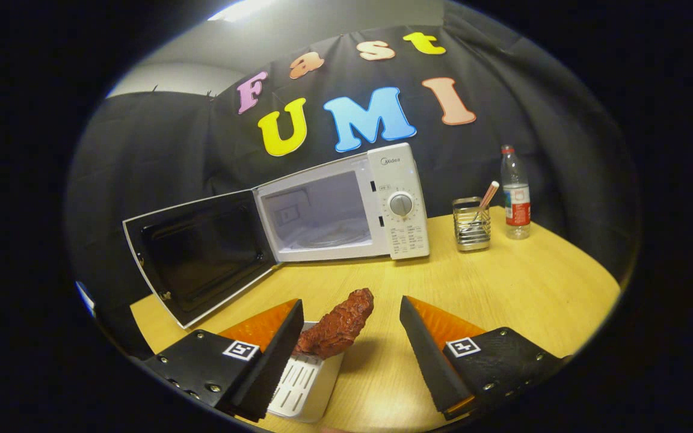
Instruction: Open the microwave, put the food inside, and close the microwave door.
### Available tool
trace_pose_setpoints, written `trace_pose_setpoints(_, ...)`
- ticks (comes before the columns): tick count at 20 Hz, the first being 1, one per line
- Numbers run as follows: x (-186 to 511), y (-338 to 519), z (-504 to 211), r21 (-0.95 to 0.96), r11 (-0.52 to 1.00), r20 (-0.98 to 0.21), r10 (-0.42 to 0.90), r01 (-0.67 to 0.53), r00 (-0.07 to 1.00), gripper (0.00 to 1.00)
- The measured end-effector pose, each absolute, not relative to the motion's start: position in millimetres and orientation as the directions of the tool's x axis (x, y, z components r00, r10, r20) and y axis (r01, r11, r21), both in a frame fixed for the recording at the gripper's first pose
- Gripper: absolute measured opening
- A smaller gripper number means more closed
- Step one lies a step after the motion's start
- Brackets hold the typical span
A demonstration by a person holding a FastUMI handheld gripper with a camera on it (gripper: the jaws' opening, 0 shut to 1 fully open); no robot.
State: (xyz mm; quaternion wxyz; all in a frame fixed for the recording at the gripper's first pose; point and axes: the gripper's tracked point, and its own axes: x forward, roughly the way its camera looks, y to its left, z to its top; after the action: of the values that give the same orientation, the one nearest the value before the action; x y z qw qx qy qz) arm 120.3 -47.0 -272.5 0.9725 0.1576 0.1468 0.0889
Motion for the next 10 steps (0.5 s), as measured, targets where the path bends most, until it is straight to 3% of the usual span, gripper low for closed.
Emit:
trace_pose_setpoints(2,128,-38,-277,0.388,0.911,-0.263,0.255,-0.140,0.931,0.86)
trace_pose_setpoints(5,137,-29,-293,0.467,0.872,-0.296,0.310,-0.146,0.904,0.86)
trace_pose_setpoints(6,139,-30,-295,0.497,0.859,-0.308,0.306,-0.122,0.901,0.81)
trace_pose_setpoints(7,141,-34,-296,0.522,0.847,-0.318,0.301,-0.099,0.899,0.55)
trace_pose_setpoints(10,137,-20,-286,0.663,0.737,-0.271,0.399,-0.130,0.876,0.22)
